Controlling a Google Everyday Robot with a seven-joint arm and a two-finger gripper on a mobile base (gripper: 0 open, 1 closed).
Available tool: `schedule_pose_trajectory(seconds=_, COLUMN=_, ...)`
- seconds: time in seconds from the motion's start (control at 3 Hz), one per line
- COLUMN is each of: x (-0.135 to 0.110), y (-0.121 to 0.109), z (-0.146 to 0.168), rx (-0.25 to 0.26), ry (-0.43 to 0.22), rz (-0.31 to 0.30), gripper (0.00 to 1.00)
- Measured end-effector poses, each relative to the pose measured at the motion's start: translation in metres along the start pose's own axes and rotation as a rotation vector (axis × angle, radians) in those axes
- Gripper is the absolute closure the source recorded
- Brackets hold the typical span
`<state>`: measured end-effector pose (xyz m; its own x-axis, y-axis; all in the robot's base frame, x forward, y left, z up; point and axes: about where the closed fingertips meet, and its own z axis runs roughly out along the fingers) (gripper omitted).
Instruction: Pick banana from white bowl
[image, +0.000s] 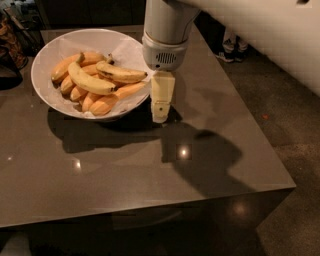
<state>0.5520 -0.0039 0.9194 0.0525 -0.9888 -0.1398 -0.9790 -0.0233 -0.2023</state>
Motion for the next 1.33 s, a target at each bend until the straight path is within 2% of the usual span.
schedule_pose_trajectory(seconds=0.33, x=0.003, y=-0.002, z=-0.006, rx=0.007, ry=-0.016, rz=0.010, gripper=0.00)
schedule_pose_trajectory(seconds=0.67, x=0.020, y=-0.001, z=-0.038, rx=0.048, ry=-0.060, rz=0.048, gripper=0.00)
schedule_pose_trajectory(seconds=1.0, x=0.020, y=-0.002, z=-0.038, rx=0.048, ry=-0.060, rz=0.048, gripper=0.00)
schedule_pose_trajectory(seconds=1.33, x=0.013, y=-0.015, z=-0.041, rx=0.034, ry=-0.107, rz=0.070, gripper=0.00)
